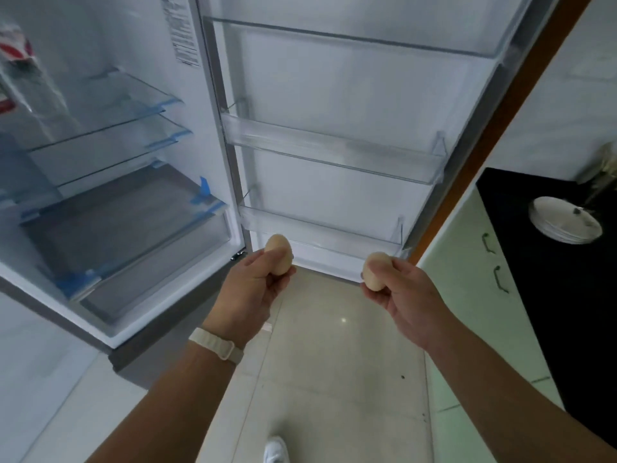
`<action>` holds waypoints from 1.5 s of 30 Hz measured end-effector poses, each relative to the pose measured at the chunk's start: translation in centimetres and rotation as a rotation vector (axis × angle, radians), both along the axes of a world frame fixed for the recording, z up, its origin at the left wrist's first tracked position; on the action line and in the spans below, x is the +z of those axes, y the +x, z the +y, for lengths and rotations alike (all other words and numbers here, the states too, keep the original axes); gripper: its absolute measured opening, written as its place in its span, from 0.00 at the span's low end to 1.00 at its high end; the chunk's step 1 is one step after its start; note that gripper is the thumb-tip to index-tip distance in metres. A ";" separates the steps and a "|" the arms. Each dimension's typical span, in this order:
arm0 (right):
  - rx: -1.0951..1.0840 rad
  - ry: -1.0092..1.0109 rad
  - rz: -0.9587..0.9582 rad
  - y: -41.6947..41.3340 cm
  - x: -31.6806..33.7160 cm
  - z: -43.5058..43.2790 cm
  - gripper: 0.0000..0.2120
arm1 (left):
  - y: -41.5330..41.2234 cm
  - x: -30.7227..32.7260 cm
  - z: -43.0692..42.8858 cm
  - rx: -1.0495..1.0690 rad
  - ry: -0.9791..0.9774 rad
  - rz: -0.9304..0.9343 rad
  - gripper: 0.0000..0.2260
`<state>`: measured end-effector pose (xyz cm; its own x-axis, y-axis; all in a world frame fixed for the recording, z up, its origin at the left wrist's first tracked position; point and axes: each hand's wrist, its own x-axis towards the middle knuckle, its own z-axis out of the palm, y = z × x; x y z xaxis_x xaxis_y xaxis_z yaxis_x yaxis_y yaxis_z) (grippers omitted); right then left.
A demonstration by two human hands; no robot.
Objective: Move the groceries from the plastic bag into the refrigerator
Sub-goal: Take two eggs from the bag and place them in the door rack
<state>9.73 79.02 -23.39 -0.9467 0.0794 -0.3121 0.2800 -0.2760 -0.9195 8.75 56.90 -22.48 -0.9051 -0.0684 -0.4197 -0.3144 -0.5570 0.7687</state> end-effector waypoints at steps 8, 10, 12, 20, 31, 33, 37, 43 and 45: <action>-0.044 0.074 -0.035 -5.7 -1.2 -4.2 0.06 | -5.9 -1.5 -5.6 0.002 -0.034 -0.002 0.05; -0.042 0.063 -0.035 -6.9 -1.2 -4.7 0.05 | -6.8 -1.8 -6.0 -0.004 -0.034 -0.006 0.09; -0.037 0.048 -0.030 -8.1 -1.1 -5.2 0.04 | -7.6 -1.9 -6.0 -0.012 -0.038 -0.009 0.13; 0.032 0.051 -0.027 -13.1 -2.2 -6.4 0.04 | -11.2 -2.6 -5.5 -0.032 -0.078 -0.048 0.10; 0.231 0.492 0.062 -20.8 -3.6 -4.5 0.08 | -19.2 -3.4 -3.3 -0.177 -0.509 0.045 0.18; 0.265 0.582 0.078 -21.9 -3.8 -3.9 0.09 | -20.5 -3.7 -2.7 -0.230 -0.661 0.098 0.18; 0.379 0.710 0.073 -23.8 -4.3 -2.7 0.05 | -22.8 -4.1 -1.9 -0.318 -0.938 0.146 0.16; 0.572 0.925 -0.004 -25.6 -5.8 -1.6 0.14 | -25.8 -4.9 -1.2 -0.571 -1.210 0.246 0.12; 0.626 1.018 -0.031 -26.2 -5.6 -1.3 0.14 | -27.2 -5.4 -1.0 -0.651 -1.251 0.247 0.14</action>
<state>-16.44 77.68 -29.01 -0.9021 -0.1688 -0.3971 0.1325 0.7675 -0.6272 -18.44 55.89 -27.85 -0.9579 0.1788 -0.2246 -0.0347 0.7046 0.7088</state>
